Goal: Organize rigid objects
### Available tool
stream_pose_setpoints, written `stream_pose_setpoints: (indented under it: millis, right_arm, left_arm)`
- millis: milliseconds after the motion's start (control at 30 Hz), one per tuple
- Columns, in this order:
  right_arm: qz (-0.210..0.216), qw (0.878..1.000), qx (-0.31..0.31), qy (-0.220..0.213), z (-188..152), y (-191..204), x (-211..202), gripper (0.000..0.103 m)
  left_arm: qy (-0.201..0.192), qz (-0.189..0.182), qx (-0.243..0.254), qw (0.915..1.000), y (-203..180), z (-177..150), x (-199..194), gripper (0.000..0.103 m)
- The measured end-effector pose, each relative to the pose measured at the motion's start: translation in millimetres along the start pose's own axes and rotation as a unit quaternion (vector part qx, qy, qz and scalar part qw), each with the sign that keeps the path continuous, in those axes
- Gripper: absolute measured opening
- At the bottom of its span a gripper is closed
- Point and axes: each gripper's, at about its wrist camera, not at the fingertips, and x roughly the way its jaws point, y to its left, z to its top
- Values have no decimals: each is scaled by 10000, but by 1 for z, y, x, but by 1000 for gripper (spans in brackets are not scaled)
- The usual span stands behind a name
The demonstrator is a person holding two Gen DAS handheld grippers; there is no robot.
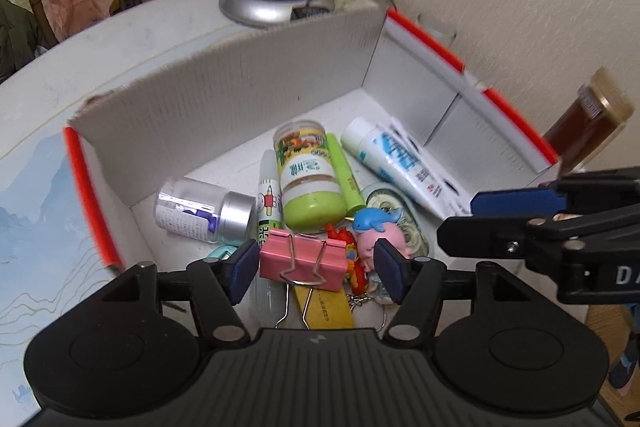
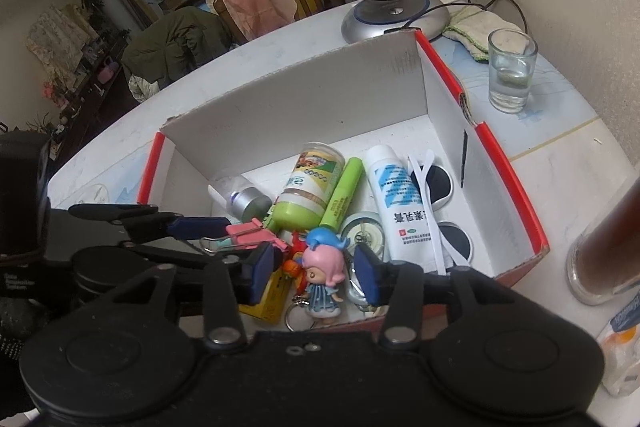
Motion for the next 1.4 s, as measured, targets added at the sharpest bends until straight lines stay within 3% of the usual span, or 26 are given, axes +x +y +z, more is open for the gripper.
stream_pose_setpoints:
  millis: [33,300,633,733,867,933,1100,1200,1400]
  right_arm:
    - [11,10000,2,-25,-1,2,-2,46]
    - [24,9996,-33,-264,-11,25,-22,50]
    - [14,9966,-224,-793,-34,67,-57,66]
    - [-39,9957,-230,-898,-42,76,-65,70]
    - [-101,9939,-265,-1062,-52,85,-77,72]
    - [-154,9924,-294,-1183,-56,91,-84,82]
    - [-238,9892,-378,-1398,-67,101,-98,88]
    - [-319,9871,-392,-1522,-75,107,-104,96]
    - [-326,9829,-328,-1785,-91,114,-116,103]
  left_arm:
    - [-62,24,-26,10000,1,-2,-5,70]
    - [-546,41,-99,9985,13,-18,-54,70]
    - [-1024,-127,28,9947,14,-46,-114,70]
    - [-1093,-169,42,9939,15,-55,-127,78]
    - [-1189,-226,56,9926,17,-67,-143,79]
    - [-1238,-255,60,9920,18,-72,-149,84]
    - [-1354,-295,30,9903,20,-84,-164,87]
    - [-1448,-314,-10,9890,21,-90,-172,103]
    - [-1586,-322,-157,9867,27,-100,-184,103]
